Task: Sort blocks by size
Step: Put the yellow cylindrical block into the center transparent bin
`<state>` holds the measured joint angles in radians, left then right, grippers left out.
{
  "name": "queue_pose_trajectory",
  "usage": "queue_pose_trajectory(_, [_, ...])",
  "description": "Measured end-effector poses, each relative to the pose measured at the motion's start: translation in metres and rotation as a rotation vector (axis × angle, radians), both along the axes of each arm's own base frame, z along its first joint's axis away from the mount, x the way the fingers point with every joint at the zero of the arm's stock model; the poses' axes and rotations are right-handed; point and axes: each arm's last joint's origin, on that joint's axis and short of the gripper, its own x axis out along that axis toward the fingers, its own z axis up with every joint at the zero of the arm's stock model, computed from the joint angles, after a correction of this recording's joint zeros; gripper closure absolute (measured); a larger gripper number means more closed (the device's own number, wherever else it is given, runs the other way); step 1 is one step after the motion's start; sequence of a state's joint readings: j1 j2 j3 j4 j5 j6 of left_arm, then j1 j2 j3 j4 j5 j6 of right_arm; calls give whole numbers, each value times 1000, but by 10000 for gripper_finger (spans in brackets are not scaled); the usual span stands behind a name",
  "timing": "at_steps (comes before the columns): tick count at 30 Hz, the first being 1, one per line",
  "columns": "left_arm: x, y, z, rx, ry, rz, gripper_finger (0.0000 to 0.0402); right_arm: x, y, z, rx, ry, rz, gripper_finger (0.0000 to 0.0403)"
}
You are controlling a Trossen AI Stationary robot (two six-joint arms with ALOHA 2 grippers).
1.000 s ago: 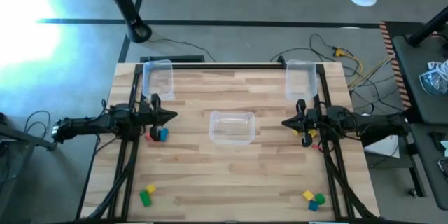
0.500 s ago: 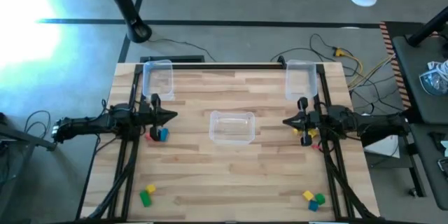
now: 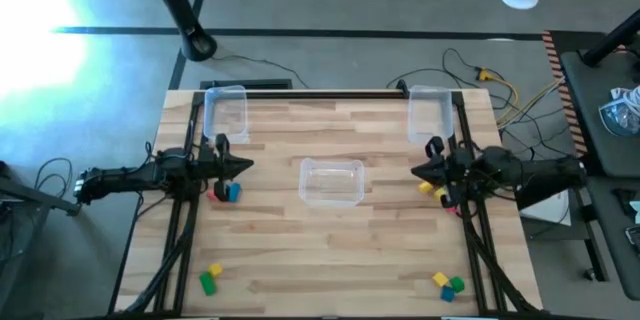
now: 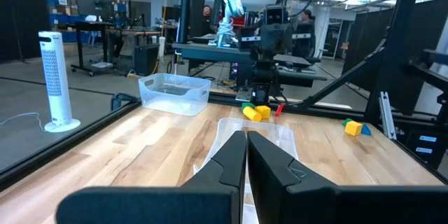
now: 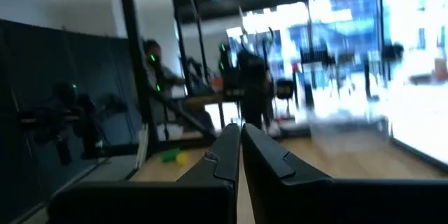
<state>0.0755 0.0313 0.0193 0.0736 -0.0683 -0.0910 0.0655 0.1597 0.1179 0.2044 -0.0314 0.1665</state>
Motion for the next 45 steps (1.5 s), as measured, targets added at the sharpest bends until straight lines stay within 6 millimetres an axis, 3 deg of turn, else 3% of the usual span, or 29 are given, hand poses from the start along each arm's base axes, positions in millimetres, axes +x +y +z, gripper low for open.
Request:
queue_pose_trajectory(3, [0,0,0,0,0,0,401,10,6,11,28,202,-17,392])
queue_pose_trajectory(8, [0,0,0,0,0,0,401,32,16,21,79,703,-93,373])
queue_pose_trajectory(12, [0,0,0,0,0,0,401,42,18,28,128,1030,-210,318])
queue_pose_trajectory(18, [0,0,0,0,1,0,401,58,23,20,-38,1412,-193,227])
queue_pose_trajectory(23, [0,0,0,0,1,0,401,74,28,-7,-203,1614,-48,194])
queue_pose_trajectory(27, [0,0,0,0,1,0,401,82,28,-25,-352,1746,33,190])
queue_pose_trajectory(31, [0,0,0,0,1,0,401,88,27,-42,-393,1868,64,190])
queue_pose_trajectory(45, [0,0,0,0,1,0,401,99,19,-73,-587,2058,130,193])
